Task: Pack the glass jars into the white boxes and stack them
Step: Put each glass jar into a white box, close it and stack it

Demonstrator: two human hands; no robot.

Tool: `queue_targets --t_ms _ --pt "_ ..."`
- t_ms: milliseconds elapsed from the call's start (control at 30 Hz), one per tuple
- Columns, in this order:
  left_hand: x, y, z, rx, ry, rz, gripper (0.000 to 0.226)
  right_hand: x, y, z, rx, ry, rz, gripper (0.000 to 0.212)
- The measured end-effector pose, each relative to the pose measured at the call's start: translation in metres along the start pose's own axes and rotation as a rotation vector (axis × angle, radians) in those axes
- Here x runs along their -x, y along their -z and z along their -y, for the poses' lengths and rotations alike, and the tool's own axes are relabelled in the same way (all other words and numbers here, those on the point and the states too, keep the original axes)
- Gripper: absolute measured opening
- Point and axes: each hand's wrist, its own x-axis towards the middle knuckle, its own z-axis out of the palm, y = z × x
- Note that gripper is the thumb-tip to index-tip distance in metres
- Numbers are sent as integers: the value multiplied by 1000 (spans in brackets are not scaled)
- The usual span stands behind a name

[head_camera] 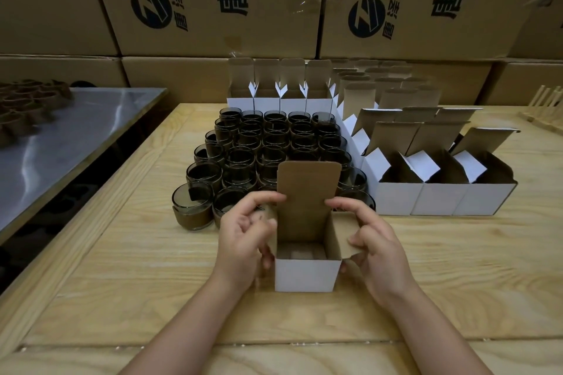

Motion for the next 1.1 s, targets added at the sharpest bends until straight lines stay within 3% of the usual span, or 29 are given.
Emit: queue_targets --t_ms 133,500,700,900,1000,1100 --pt "-1 9 5 60 148 83 38 -3 2 2 -51 -61 25 56" --pt "-1 8 -1 -364 -96 144 56 -4 2 6 10 -66 89 64" --pt "0 5 -1 -216 -11 180 56 -7 0 7 21 -99 100 72" --pt "3 6 -4 -373 -73 192 65 -8 4 4 38 -81 87 65" --pt "3 6 -4 -400 -86 166 65 -6 16 3 152 114 -106 42" --pt "2 5 -4 -414 -87 154 66 -8 32 4 645 299 -346 24"
